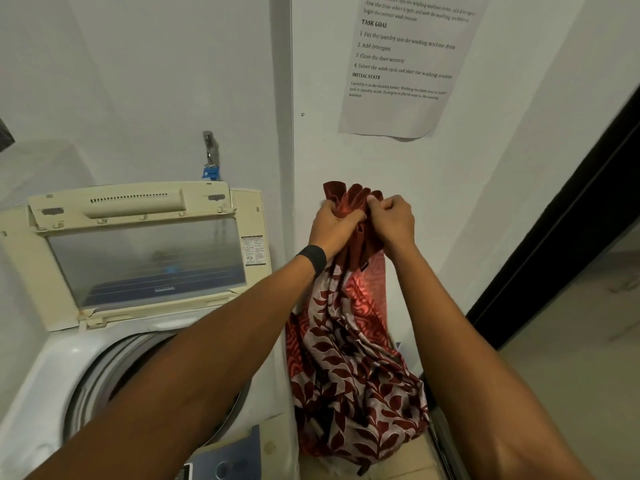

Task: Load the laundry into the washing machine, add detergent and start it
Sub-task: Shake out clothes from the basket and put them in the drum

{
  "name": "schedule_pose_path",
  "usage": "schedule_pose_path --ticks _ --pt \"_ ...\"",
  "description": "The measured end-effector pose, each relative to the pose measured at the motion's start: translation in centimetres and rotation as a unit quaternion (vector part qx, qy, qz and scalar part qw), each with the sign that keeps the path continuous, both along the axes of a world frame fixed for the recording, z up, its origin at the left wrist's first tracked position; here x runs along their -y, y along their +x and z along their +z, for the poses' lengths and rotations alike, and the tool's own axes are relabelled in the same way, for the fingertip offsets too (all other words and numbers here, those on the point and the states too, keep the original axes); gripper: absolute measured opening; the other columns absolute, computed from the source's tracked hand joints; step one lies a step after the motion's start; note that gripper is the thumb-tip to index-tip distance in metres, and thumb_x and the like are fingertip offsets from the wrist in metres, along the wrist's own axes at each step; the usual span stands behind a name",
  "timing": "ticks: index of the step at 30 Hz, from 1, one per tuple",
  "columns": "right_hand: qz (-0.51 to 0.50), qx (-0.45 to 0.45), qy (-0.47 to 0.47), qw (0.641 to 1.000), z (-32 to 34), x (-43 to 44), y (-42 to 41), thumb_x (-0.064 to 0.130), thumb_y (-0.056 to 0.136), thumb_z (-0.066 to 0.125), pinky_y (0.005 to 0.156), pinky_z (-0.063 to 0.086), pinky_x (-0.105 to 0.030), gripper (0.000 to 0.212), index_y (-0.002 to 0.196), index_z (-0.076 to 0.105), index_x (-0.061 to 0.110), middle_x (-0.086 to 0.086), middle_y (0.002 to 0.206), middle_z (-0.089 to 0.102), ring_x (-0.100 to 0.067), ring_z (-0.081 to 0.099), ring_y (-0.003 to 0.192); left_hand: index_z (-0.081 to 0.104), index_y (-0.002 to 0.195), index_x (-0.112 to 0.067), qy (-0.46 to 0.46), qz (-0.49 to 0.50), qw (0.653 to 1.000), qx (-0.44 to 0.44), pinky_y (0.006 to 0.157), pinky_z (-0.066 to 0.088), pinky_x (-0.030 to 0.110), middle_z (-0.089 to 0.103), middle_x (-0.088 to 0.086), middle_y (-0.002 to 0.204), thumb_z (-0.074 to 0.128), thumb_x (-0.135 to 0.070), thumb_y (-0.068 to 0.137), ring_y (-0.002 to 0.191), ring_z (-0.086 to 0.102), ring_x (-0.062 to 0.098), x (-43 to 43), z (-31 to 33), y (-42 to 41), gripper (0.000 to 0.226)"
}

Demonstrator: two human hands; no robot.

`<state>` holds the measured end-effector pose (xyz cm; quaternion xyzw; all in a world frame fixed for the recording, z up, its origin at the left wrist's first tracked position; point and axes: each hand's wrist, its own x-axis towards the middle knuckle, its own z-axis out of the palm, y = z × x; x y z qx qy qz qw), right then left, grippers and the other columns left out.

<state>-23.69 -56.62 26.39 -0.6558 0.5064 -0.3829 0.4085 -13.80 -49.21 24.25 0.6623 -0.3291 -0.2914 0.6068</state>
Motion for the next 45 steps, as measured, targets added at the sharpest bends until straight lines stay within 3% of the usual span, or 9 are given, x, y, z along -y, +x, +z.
schedule_pose_path --ticks 5,10,17,23,31,35,38,42,45 --pt "0.075 0.077 0.104 0.989 0.1 -0.3 -0.2 0.029 0.097 0.065 0.063 0.050 -0.032 0.030 0.071 0.056 0.015 -0.004 0.071 0.062 -0.018 0.058 0.064 0.050 0.133 -0.015 -0.026 -0.083 0.992 -0.087 0.097 0.060 0.041 0.070 0.006 0.119 0.092 -0.033 0.073 0.106 0.073 0.021 -1.3 0.0 1.0 0.076" --pt "0.144 0.100 0.201 0.964 1.0 -1.3 -1.3 0.021 0.101 0.062 0.048 0.046 -0.019 0.021 0.080 0.062 0.016 0.000 0.070 0.061 -0.006 0.055 0.049 0.039 0.134 -0.017 0.051 -0.120 0.990 0.052 0.094 0.057 0.033 0.064 -0.001 0.118 0.095 -0.026 0.067 0.108 0.066 0.016 -1.9 0.0 0.8 0.088" --pt "0.160 0.104 0.042 0.981 0.5 -1.3 -2.4 0.034 0.095 0.072 0.066 0.057 -0.028 0.014 0.092 0.078 0.021 0.000 0.089 0.075 -0.015 0.070 0.080 0.052 0.132 -0.018 0.088 -0.005 0.986 0.140 0.097 0.055 0.043 0.067 0.003 0.123 0.081 -0.043 0.075 0.109 0.066 0.026 -0.5 1.1 -0.2 0.069" --pt "0.271 0.133 0.022 0.953 -5.3 -3.3 -3.8 0.055 0.079 0.082 0.106 0.050 -0.026 0.098 0.158 0.028 0.031 0.008 0.150 0.051 -0.007 0.055 0.133 0.071 0.110 -0.017 -0.009 -0.009 0.999 0.034 0.093 0.060 0.040 0.076 0.003 0.106 0.084 -0.023 0.071 0.098 0.073 0.020 0.2 6.6 0.4 0.042" --pt "0.279 0.051 0.155 0.946 -10.7 -7.5 -2.1 0.008 0.079 0.085 0.084 0.058 -0.028 0.030 0.106 0.073 0.015 -0.001 0.101 0.078 -0.016 0.075 0.093 0.076 0.101 -0.003 -0.084 0.021 0.994 -0.063 0.084 0.064 0.043 0.079 0.012 0.093 0.085 -0.013 0.076 0.085 0.077 0.026 1.2 13.3 0.3 0.028" --pt "0.174 0.014 0.113 0.978 -9.7 -5.1 -5.9 0.010 0.072 0.079 0.079 0.057 -0.031 0.030 0.099 0.073 0.020 -0.003 0.097 0.077 -0.023 0.074 0.092 0.057 0.131 -0.014 0.021 0.117 0.982 0.147 0.100 0.055 0.039 0.071 0.005 0.124 0.089 -0.042 0.064 0.110 0.069 0.026 -0.3 12.1 4.6 0.079" --pt "0.148 0.057 0.041 0.987 -5.1 -3.4 -7.9 0.016 0.059 0.074 0.083 0.058 -0.029 0.057 0.114 0.065 0.023 -0.001 0.108 0.075 -0.014 0.072 0.095 0.046 0.135 -0.018 0.130 0.159 0.929 0.309 0.096 0.053 0.045 0.068 0.012 0.124 0.080 -0.042 0.077 0.114 0.065 0.039 -1.9 9.7 6.3 0.072" --pt "0.184 0.105 -0.041 0.976 1.4 -2.7 -6.5 0.001 0.071 0.076 0.070 0.057 -0.021 0.039 0.107 0.069 0.016 -0.001 0.096 0.076 -0.008 0.073 0.084 0.041 0.130 -0.015 0.157 0.121 0.871 0.450 0.074 0.051 0.042 0.067 0.013 0.103 0.076 -0.035 0.085 0.098 0.066 0.040 -2.5 6.9 4.5 0.061" --pt "0.154 0.105 -0.086 0.979 3.1 -2.3 -4.2 0.004 0.077 0.073 0.081 0.061 -0.034 0.027 0.101 0.074 0.016 -0.003 0.096 0.076 -0.017 0.073 0.089 0.040 0.122 -0.016 0.086 0.031 0.907 0.412 0.063 0.044 0.034 0.061 0.002 0.091 0.079 -0.046 0.084 0.081 0.062 0.030 -2.2 5.5 2.4 0.062"
